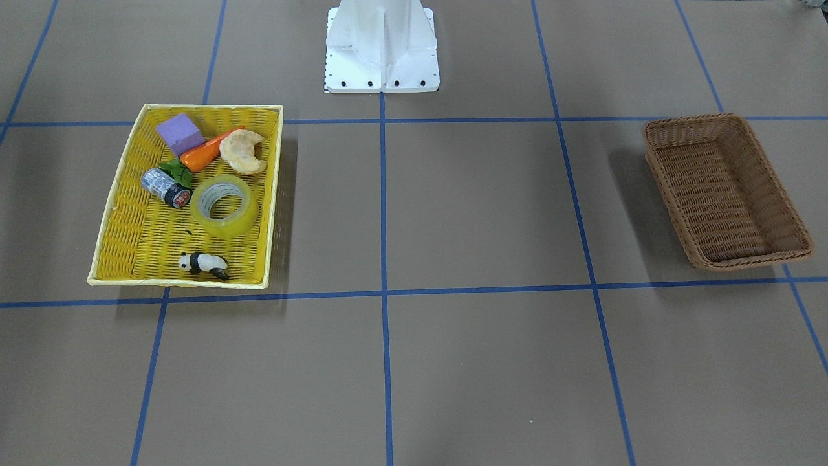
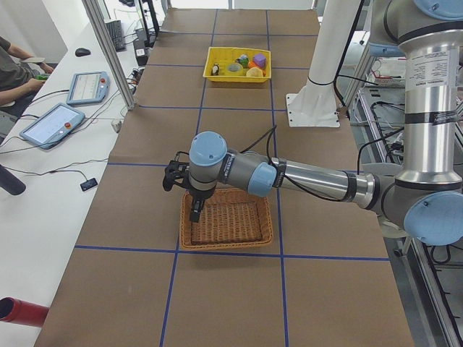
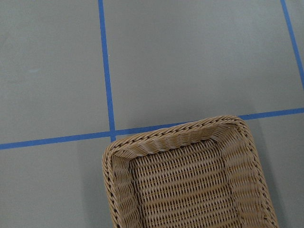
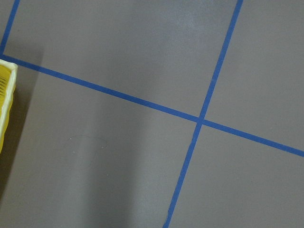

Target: Move tape to another basket

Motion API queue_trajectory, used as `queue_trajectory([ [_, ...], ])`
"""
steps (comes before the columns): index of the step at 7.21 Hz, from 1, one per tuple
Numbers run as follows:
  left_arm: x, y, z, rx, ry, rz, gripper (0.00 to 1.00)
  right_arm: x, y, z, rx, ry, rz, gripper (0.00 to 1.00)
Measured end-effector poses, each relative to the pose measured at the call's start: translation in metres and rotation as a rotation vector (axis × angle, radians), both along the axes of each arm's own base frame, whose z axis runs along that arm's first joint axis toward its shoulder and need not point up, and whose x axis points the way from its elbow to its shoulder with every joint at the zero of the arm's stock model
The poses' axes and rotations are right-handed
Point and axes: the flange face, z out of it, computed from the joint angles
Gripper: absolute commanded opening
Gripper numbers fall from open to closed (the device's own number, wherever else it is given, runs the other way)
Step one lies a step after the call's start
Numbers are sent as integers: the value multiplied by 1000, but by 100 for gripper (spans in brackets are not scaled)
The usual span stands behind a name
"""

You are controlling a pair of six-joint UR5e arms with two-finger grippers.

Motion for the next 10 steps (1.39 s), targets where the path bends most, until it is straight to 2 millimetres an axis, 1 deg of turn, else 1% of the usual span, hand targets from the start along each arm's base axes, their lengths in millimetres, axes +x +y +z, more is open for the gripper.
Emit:
queue_trajectory([
  [2,0,1,-1,1,1,0,98,-5,3,1,-11,-64,2,100],
  [5,0,2,-1,2,1,-1,98,-7,7,5,-24,-102,3,100],
  [7,0,1,1,-6,2,-3,98,-11,17,11,7,-158,1,100],
  [8,0,1,3,-12,2,-4,98,-14,24,17,35,-186,0,100],
  [9,0,1,4,-16,2,-4,98,-30,32,20,13,-234,6,100],
  [10,0,1,4,-17,2,-5,98,-64,31,9,-37,-248,10,100],
])
